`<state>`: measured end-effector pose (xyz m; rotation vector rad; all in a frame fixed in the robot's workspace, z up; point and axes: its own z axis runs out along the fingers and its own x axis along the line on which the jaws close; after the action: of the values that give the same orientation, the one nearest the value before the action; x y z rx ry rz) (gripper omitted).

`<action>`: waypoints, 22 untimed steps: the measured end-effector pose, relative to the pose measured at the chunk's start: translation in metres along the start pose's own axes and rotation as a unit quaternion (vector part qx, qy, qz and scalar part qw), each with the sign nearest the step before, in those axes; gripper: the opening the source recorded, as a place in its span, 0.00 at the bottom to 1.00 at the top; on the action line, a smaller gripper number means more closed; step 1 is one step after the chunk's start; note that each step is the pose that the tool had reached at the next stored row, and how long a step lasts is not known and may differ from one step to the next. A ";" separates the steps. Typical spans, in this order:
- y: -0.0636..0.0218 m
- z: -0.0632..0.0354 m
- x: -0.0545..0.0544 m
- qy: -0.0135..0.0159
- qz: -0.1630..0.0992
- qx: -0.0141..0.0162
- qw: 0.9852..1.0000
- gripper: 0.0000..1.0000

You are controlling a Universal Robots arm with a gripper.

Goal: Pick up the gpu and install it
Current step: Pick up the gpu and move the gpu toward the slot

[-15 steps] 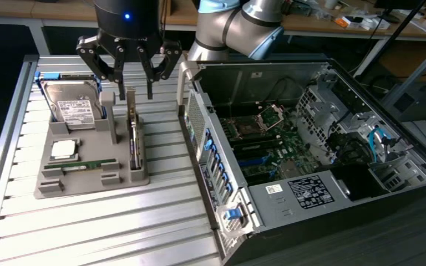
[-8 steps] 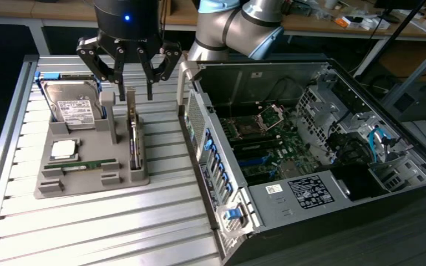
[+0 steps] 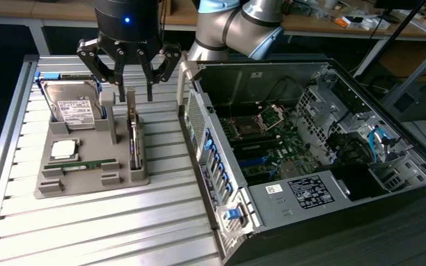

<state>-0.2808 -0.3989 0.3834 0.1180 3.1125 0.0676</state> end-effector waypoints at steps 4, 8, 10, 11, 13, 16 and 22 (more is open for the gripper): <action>0.0000 0.0014 0.000 0.000 0.000 0.000 1.000 0.48; -0.0001 0.0029 0.000 0.000 0.000 0.000 1.000 0.48; -0.0001 0.0034 0.000 0.000 0.000 0.000 1.000 0.48; -0.0002 0.0036 0.000 0.000 0.000 0.000 1.000 0.48; -0.0002 0.0040 0.000 0.000 0.000 0.000 1.000 0.48; -0.0002 0.0045 0.000 0.000 0.000 0.000 1.000 0.48; -0.0003 0.0058 0.000 0.000 0.000 0.000 1.000 0.48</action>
<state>-0.2809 -0.3989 0.3776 0.1180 3.1125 0.0676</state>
